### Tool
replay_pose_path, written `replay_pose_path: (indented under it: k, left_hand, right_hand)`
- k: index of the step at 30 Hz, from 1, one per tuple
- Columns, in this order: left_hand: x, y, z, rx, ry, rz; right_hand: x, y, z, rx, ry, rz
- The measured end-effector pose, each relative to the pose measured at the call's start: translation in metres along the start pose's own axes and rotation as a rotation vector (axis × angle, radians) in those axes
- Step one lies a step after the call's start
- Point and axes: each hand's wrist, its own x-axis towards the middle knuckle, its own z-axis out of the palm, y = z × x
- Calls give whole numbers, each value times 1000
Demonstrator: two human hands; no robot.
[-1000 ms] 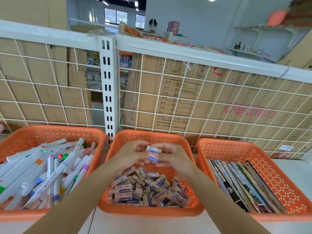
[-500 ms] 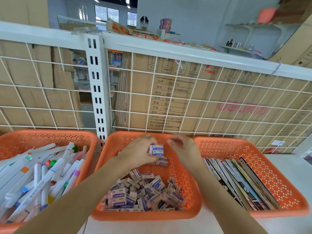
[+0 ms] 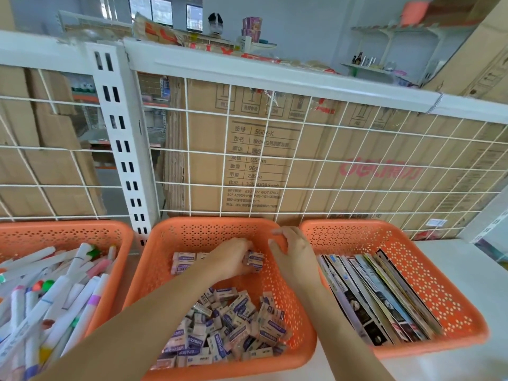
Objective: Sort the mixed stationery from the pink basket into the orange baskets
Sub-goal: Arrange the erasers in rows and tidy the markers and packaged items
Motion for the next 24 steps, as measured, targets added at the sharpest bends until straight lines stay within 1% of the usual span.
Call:
replay_pose_path:
  k: [9, 13, 15, 17, 19, 20, 22, 24]
  left_hand:
    - [-1, 8, -2, 293, 27, 31]
    - [-5, 12, -9, 361, 23, 52]
    - [-10, 18, -15, 322, 34, 101]
    - [-15, 25, -19, 126, -50, 134]
    - [-20, 27, -19, -69, -239, 128]
    - [-24, 26, -19, -111, -329, 132]
    - [-34, 22, -18, -89, -446, 150]
    - [-42, 14, -15, -53, -475, 125]
  right_hand:
    - [0, 2, 2, -26, -1, -17]
    - [-1, 1, 2, -31, 1, -24]
    - [-1, 1, 3, -36, 3, -25]
    - [0, 1, 3, -40, -1, -23]
    - [0, 1, 3, -38, -4, -23]
    - [-1, 1, 3, -39, -5, -24]
    - [-1, 1, 2, -51, -8, -29]
    - [-2, 1, 3, -61, -7, -41]
